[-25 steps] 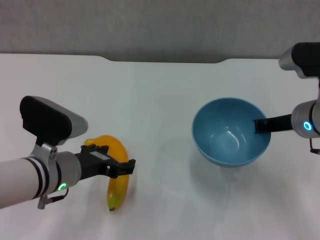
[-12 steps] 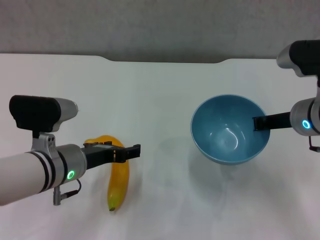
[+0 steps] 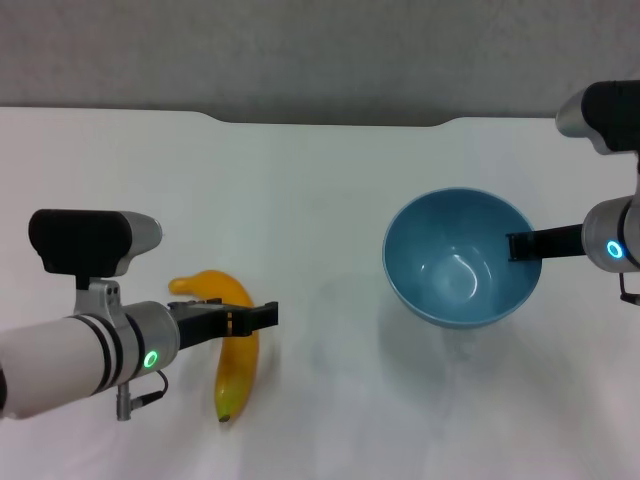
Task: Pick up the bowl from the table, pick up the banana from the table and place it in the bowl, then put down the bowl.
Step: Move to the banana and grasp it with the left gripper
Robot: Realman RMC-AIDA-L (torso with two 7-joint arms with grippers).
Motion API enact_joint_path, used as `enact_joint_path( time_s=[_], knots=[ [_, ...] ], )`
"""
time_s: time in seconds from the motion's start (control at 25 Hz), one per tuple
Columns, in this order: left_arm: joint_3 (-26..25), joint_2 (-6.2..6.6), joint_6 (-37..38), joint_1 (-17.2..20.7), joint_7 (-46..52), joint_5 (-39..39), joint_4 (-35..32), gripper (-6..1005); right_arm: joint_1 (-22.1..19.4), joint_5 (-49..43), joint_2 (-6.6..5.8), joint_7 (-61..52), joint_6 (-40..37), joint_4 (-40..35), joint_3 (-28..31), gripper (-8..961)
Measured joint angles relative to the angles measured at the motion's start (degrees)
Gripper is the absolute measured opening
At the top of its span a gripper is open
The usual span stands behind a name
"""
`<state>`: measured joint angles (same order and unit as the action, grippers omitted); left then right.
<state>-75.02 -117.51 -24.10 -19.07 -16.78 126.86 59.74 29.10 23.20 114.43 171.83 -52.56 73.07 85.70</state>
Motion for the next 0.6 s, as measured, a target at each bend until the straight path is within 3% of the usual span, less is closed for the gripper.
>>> enact_joint_path(
  time_s=[0.6],
  knots=[
    [3.05,0.03,2.59,-5.40,3.65,0.20,-9.06,885,-0.18,-0.01,0.00,0.00,0.03,0.76,-0.13,33]
  ],
)
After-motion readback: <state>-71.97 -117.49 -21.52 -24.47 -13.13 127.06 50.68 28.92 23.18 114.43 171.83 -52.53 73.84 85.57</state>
